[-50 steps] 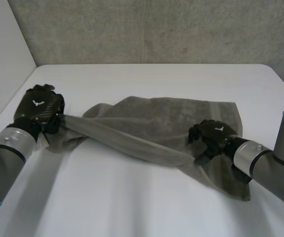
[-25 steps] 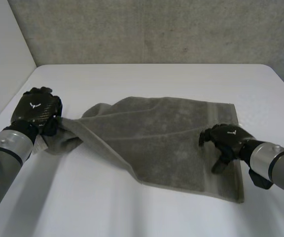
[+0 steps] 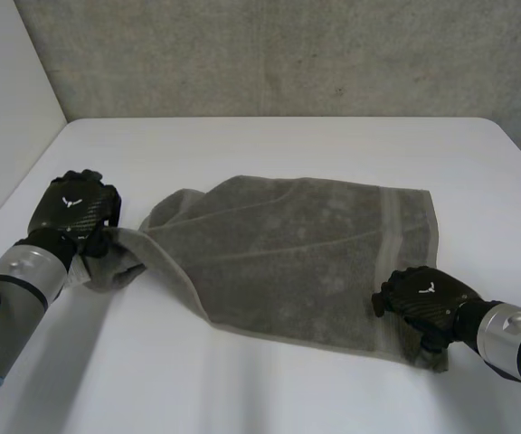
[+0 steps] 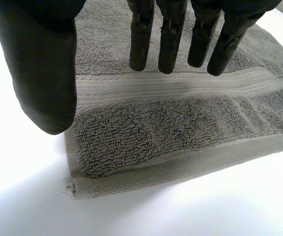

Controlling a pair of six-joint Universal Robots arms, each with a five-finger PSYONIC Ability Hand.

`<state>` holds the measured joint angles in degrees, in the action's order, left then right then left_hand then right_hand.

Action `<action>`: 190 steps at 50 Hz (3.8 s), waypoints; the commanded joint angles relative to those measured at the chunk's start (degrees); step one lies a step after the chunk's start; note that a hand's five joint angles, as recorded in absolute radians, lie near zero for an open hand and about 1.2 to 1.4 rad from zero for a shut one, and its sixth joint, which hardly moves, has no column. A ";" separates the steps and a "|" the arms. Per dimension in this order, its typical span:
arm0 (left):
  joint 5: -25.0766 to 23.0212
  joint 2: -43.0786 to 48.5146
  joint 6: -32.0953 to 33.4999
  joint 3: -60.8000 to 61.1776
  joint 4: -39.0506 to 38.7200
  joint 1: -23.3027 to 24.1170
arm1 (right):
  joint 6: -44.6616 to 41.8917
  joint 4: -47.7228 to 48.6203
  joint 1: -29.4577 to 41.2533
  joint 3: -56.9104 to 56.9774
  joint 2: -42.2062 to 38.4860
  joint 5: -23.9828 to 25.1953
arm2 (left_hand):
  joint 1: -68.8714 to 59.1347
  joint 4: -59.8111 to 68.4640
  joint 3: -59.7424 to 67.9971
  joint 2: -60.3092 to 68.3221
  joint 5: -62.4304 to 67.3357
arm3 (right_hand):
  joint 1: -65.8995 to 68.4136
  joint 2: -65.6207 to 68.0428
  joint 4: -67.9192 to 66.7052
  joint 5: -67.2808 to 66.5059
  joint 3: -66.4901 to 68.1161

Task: Fold the towel.

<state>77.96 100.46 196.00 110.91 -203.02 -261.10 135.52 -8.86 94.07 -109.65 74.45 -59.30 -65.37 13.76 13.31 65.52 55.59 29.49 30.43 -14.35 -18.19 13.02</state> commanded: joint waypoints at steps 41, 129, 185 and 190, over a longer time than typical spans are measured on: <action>0.35 0.08 -0.01 0.00 0.00 0.24 | -0.44 6.93 -3.98 0.31 -4.67 6.83 | 3.17 -3.76 -3.31 -3.32 -3.40 | 50.51 49.57 4.35 -51.81 -3.02; 0.79 0.70 -0.45 0.09 0.17 2.35 | -39.72 -18.83 -21.82 2.95 -15.12 26.17 | 7.04 -3.76 -3.31 -7.19 -7.27 | 10.20 9.26 4.35 -11.50 -3.02; 0.88 0.52 -0.62 0.09 0.44 3.14 | -3.91 -10.85 -12.35 14.02 -6.25 13.12 | 7.88 -3.76 -3.31 -8.04 -8.11 | 50.51 49.57 4.35 -51.81 -3.02; 0.79 0.52 -0.62 0.18 0.44 3.58 | 8.32 1.43 -6.46 12.80 -3.10 -3.57 | 7.88 -3.76 -3.31 -8.04 -8.11 | 26.36 25.41 4.35 -27.66 -3.02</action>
<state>78.78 100.98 195.38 111.05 -202.63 -257.97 129.55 -19.02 81.07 -96.24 68.10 -43.72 -58.21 13.76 13.31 58.49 47.94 75.68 75.07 -14.35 -65.64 13.02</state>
